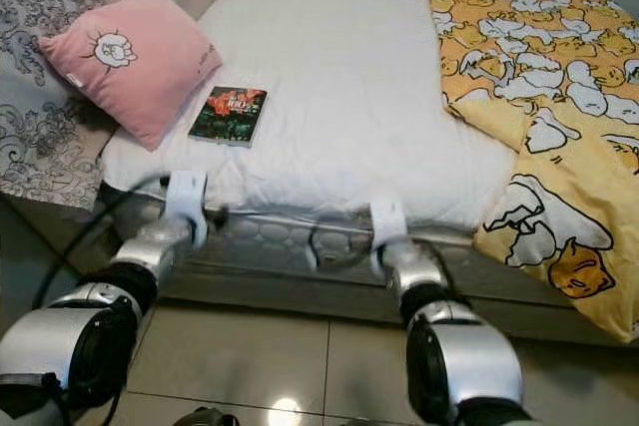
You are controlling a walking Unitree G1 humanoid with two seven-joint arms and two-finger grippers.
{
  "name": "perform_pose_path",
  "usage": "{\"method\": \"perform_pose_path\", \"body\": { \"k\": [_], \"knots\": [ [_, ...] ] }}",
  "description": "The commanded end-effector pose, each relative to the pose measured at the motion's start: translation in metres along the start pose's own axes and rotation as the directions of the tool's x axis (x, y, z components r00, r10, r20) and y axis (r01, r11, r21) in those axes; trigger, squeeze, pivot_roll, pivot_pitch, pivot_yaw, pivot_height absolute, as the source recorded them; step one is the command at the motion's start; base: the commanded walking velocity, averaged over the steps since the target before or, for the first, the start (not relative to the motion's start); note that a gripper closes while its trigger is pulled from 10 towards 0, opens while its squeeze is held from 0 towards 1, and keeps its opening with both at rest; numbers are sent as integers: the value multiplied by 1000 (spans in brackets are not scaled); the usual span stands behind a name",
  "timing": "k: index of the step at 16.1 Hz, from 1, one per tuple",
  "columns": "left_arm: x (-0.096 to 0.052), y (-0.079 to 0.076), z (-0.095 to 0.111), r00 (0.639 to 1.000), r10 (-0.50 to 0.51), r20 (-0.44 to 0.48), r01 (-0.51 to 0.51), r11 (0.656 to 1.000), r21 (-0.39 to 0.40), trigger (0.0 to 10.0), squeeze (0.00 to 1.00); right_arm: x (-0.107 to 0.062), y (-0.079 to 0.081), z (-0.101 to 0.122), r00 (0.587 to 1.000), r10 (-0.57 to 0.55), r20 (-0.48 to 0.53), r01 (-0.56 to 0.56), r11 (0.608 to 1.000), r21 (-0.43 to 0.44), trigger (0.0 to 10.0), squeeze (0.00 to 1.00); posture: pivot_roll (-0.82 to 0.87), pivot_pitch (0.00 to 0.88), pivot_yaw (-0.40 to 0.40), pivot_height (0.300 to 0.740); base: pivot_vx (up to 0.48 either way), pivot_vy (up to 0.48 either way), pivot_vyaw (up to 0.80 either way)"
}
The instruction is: Clean up the room
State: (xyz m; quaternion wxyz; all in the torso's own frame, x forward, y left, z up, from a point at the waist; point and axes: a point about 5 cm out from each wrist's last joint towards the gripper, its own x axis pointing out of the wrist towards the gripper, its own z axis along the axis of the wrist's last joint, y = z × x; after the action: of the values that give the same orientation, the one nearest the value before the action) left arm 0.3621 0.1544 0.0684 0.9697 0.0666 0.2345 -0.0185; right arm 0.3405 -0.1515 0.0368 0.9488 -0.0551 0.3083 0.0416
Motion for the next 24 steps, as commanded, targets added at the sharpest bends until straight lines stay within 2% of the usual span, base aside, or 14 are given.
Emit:
{"method": "perform_pose_path", "body": {
  "k": [1,3,4,6,7,8,9,10,11,13,14,16,20,24],
  "knots": [
    [0,0,22,994,-23,105,21,1000,21,10000,0,0,-1,15,997,1,80,-1,1000,1,10000,0,-97,0,-15,740,0,0,0],
    [-4,3,41,963,-37,267,36,999,9,10000,0,-4,4,34,970,45,240,-46,999,1,10000,0,-99,0,-20,740,0,0,0],
    [-7,7,45,950,-24,311,21,1000,11,10000,0,-7,5,36,957,51,287,-50,999,-9,10000,0,-98,0,-22,740,0,0,0],
    [-32,16,50,879,-16,476,7,1000,20,10000,0,-27,5,32,894,49,445,-54,999,-2,10000,0,-94,0,-32,740,0,0,0],
    [-38,17,51,863,-18,504,7,1000,25,10000,0,-33,4,32,876,46,480,-66,998,25,10000,0,-94,0,-32,740,0,0,0],
    [-50,20,51,841,-18,540,-4,999,40,10000,0,-45,2,31,846,37,533,-84,994,63,10000,0,-82,0,-41,740,0,0,0],
    [-63,22,49,826,-14,564,3,1000,21,10000,0,-55,-3,26,831,3,556,-71,992,100,10000,0,-82,0,-43,740,0,0,0],
    [-69,24,48,819,-13,574,0,1000,23,10000,0,-59,-6,23,831,-11,556,-62,992,112,10000,0,-80,0,-45,740,0,0,0],
    [-81,26,40,814,-20,580,8,1000,24,10000,0,-67,-14,13,833,-38,552,-38,991,125,10000,0,-80,0,-45,740,0,0,0],
    [-99,28,21,828,-33,559,31,999,13,10000,0,-80,-20,-1,838,-46,543,-22,993,119,10000,0,-76,0,-48,740,0,0,0],
    [-104,28,10,850,-31,525,30,999,12,10000,0,-87,-12,-3,838,0,545,-44,997,69,10000,0,-77,0,-47,740,0,0,0],
    [-96,27,6,873,-16,488,22,1000,-5,10000,0,-83,-1,4,838,35,544,-72,996,46,10000,0,-82,0,-46,740,0,0,0],
    [-93,22,12,887,-19,461,27,1000,-11,10000,0,-81,3,14,834,51,550,-88,995,41,10000,0,-90,0,-40,740,68,-202,0],
    [-84,18,27,874,-26,485,38,999,-13,10000,0,-73,9,30,827,54,559,-91,995,38,10000,0,-100,0,-28,740,294,-375,-113]
  ]
}}
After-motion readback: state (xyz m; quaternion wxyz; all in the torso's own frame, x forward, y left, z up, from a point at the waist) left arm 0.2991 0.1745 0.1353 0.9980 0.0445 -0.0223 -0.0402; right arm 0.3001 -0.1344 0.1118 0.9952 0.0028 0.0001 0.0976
